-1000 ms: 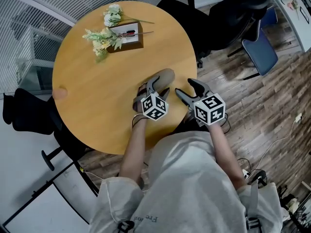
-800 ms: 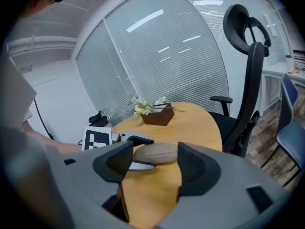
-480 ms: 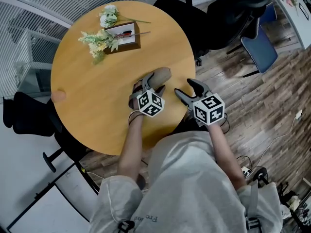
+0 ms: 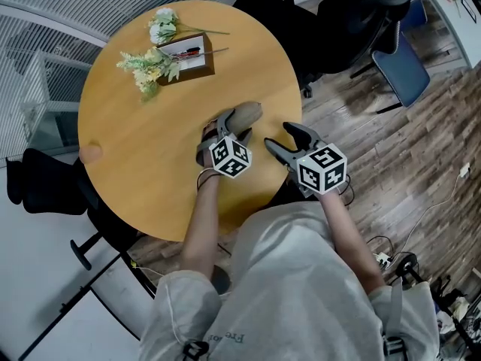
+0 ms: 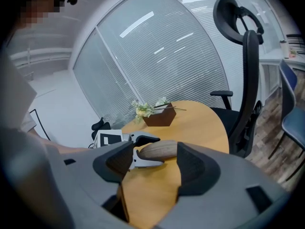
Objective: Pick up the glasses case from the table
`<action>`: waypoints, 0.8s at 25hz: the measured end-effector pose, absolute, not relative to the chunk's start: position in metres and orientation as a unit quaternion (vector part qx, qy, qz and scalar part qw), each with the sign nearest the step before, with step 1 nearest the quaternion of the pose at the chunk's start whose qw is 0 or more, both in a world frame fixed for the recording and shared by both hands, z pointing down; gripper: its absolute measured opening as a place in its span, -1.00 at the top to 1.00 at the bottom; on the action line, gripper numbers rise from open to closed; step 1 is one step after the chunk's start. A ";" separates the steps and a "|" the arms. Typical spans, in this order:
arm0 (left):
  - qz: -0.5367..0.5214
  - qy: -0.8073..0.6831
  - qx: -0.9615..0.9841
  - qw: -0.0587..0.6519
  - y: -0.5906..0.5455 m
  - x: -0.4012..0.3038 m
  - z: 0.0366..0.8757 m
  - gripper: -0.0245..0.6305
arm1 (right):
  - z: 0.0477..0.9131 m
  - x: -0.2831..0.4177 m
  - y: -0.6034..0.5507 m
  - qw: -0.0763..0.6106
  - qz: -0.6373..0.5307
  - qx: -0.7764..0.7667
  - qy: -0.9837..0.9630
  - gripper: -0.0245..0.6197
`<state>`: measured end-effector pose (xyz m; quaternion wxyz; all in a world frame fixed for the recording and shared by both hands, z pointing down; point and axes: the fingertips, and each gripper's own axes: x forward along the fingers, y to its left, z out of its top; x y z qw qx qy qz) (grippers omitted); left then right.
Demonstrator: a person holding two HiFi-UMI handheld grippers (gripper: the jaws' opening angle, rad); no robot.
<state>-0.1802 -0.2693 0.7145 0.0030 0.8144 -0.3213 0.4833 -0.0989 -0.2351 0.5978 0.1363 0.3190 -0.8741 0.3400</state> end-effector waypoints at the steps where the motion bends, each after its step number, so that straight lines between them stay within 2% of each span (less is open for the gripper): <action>1: 0.483 -0.322 0.814 0.004 -0.270 -0.181 0.715 0.00 | 0.598 -0.102 -0.233 0.139 0.338 0.315 -0.876 0.06; 12: 0.498 -0.333 0.801 -0.011 -0.278 -0.191 0.722 0.01 | 0.600 -0.121 -0.228 0.142 0.340 0.299 -0.880 0.06; 14: 0.497 -0.339 0.798 -0.011 -0.280 -0.194 0.722 0.09 | 0.600 -0.119 -0.228 0.142 0.339 0.301 -0.880 0.06; 20: 0.488 -0.351 0.799 0.001 -0.281 -0.194 0.720 0.12 | 0.598 -0.109 -0.228 0.140 0.339 0.313 -0.876 0.06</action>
